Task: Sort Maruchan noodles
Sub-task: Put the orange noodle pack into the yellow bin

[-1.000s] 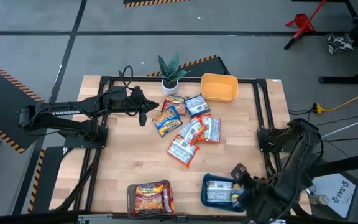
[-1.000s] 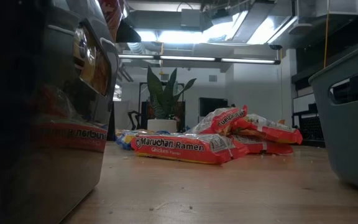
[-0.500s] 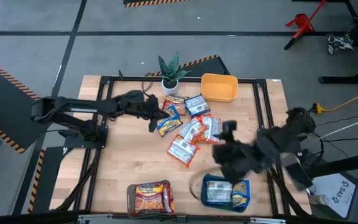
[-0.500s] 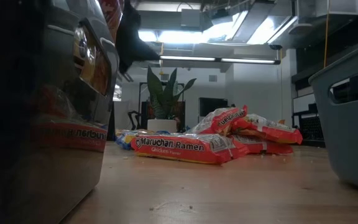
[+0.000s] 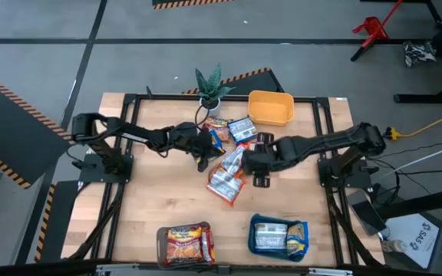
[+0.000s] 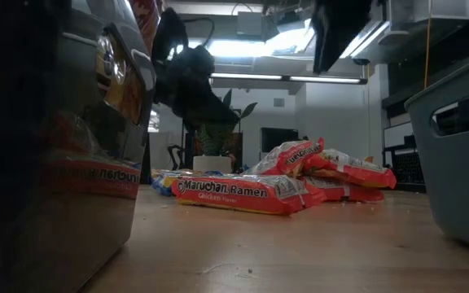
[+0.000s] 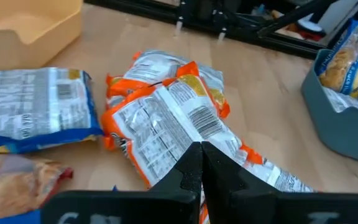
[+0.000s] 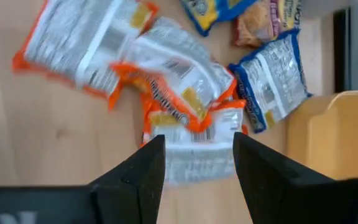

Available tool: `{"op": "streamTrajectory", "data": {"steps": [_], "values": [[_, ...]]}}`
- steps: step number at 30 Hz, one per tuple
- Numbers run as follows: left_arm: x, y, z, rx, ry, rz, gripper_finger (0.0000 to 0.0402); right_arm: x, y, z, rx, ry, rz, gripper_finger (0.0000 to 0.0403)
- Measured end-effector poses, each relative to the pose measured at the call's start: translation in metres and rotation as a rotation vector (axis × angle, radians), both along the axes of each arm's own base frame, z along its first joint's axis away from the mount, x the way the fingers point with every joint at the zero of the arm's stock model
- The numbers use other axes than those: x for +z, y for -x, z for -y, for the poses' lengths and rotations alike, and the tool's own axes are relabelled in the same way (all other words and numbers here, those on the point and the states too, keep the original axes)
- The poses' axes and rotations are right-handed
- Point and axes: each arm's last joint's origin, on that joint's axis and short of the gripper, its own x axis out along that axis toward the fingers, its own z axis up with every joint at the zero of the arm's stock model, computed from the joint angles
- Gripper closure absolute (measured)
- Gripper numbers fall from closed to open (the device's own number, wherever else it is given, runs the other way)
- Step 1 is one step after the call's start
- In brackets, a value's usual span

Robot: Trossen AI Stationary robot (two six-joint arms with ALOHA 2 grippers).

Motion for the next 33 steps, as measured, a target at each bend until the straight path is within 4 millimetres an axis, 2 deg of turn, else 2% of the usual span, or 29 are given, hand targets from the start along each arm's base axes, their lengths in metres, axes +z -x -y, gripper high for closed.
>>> {"op": "streamTrajectory", "data": {"steps": [3,10,16,22,25,33], "values": [[-0.009,-0.005,0.000,-0.022,0.030,0.006,0.0401,-0.016,-0.002,0.010,-0.052,-0.069,0.068,0.0230],[-0.036,-0.013,0.004,-0.064,0.058,-0.030,0.0401,-0.050,-0.010,0.008,0.094,-0.052,0.109,0.0230],[-0.055,-0.017,0.010,-0.066,0.052,-0.062,0.0401,-0.053,-0.012,0.010,0.210,0.004,0.092,0.0230],[-0.070,-0.017,0.003,-0.014,0.051,-0.114,0.0401,-0.066,-0.024,0.006,0.400,0.018,0.066,0.0227],[-0.073,-0.018,0.002,-0.010,0.049,-0.116,0.0401,-0.075,-0.026,0.005,0.424,0.022,0.030,0.0206],[-0.074,-0.017,0.000,0.008,0.040,-0.127,0.0401,-0.085,-0.030,0.007,0.497,0.116,-0.040,0.0107]]}}
